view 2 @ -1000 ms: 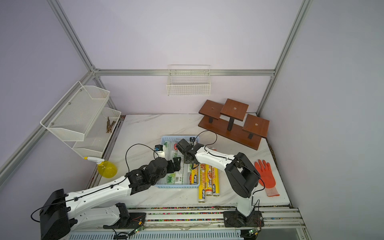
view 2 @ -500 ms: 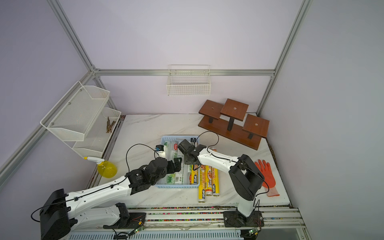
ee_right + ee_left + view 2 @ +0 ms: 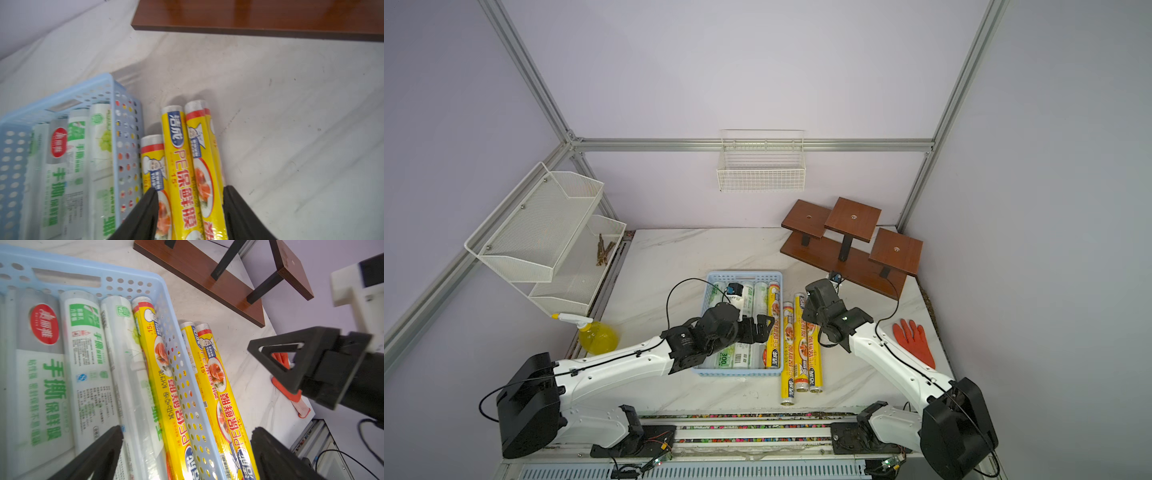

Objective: Put the plastic wrap into the basket
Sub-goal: Place the plastic wrap in the basket, then pick up the plastic wrap from the center of the board.

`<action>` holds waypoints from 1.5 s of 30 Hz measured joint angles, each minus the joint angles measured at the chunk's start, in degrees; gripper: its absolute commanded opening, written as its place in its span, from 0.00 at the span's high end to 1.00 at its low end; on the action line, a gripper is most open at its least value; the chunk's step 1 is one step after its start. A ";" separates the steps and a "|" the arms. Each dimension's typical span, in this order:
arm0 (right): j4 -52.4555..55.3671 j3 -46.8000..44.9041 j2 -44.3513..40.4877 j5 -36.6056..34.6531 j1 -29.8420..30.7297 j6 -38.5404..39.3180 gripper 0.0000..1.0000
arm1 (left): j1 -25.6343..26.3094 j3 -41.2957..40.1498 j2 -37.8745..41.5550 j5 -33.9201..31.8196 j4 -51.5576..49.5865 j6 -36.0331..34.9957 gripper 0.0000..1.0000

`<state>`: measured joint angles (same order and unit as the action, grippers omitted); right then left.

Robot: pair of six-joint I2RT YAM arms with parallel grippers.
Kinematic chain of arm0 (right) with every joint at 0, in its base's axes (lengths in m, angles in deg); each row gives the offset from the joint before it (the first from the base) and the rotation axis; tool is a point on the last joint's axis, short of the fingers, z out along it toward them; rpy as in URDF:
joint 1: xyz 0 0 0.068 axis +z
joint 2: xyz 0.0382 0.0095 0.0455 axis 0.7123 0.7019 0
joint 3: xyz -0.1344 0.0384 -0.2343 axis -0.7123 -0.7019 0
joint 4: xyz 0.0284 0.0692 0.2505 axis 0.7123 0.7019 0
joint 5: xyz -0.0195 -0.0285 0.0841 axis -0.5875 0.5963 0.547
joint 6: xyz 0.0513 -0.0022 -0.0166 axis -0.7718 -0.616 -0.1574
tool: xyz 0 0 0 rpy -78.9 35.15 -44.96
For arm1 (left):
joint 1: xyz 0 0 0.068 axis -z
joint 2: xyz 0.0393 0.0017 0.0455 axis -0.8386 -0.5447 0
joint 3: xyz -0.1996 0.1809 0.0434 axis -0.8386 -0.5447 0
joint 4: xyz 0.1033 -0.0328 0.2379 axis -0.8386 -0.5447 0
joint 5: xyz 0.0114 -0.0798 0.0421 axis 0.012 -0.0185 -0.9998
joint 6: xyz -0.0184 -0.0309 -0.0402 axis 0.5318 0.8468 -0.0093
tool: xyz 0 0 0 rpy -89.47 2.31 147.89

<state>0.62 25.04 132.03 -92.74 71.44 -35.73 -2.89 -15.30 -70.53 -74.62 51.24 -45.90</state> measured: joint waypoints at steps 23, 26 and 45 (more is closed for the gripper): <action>-1.62 -3.65 14.64 14.23 -6.12 10.86 0.46 | 4.81 13.53 -14.69 5.03 -7.61 -3.13 0.00; -1.09 -3.26 15.72 12.96 -6.10 11.13 0.45 | 4.85 13.53 -14.84 5.03 -7.78 -3.13 0.00; 3.58 -0.20 19.02 6.47 -3.69 10.43 0.50 | 4.85 12.44 -13.14 -1.03 -7.48 -1.62 0.00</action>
<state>4.21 24.84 151.05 -86.27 67.75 -25.31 1.97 -2.86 -83.66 -75.65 43.76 -47.52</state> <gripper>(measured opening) 0.506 0.997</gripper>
